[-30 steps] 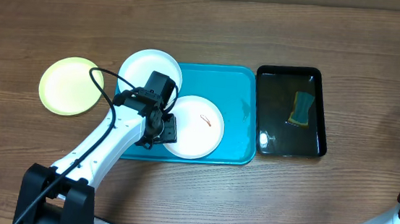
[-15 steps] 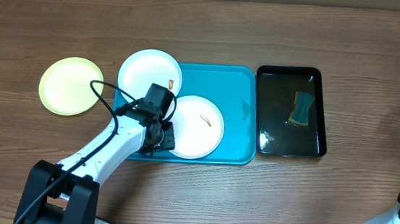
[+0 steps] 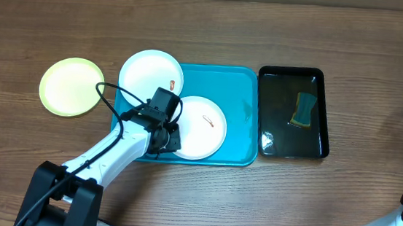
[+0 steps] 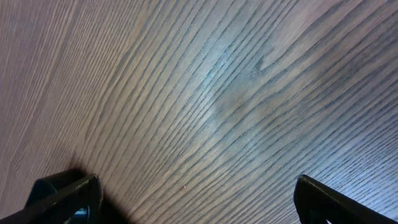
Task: Clean dirty plates on tray and stack at the side
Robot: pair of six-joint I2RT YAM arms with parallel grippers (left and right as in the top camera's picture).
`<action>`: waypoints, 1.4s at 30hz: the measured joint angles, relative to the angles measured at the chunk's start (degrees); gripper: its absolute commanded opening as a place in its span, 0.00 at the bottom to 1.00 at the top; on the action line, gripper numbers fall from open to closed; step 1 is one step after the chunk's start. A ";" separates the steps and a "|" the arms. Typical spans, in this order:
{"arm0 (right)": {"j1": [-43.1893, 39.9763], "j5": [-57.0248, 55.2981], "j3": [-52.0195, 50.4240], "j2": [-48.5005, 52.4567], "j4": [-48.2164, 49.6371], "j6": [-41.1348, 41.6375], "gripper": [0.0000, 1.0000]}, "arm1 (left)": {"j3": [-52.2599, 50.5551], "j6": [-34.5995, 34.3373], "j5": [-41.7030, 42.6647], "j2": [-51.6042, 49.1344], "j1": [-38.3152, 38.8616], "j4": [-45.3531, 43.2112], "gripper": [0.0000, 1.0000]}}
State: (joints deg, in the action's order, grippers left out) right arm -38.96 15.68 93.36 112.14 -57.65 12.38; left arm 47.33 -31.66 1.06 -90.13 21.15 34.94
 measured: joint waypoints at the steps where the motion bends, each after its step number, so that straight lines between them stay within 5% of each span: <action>1: 0.00 0.02 0.00 0.00 0.02 0.07 1.00 | 0.00 0.04 0.00 0.00 0.28 -0.55 0.26; 24: -0.02 0.00 0.00 -0.02 0.00 0.02 1.00 | -0.04 0.66 0.17 0.00 1.77 -1.25 0.29; 28: -0.02 0.02 0.00 -0.02 0.04 0.02 1.00 | -0.04 0.37 0.11 0.00 1.77 -2.95 0.12; 31: 0.00 0.00 0.00 -0.02 0.02 0.02 1.00 | -0.04 0.42 0.00 0.00 1.77 -3.45 0.10; 42: -0.02 0.00 0.00 -0.02 0.00 0.02 1.00 | -0.04 0.46 -0.70 0.00 2.14 -5.22 0.19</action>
State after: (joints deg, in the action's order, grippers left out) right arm -38.98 15.68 93.36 112.12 -57.65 12.40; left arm 47.29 -31.20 0.36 -90.13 23.29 29.71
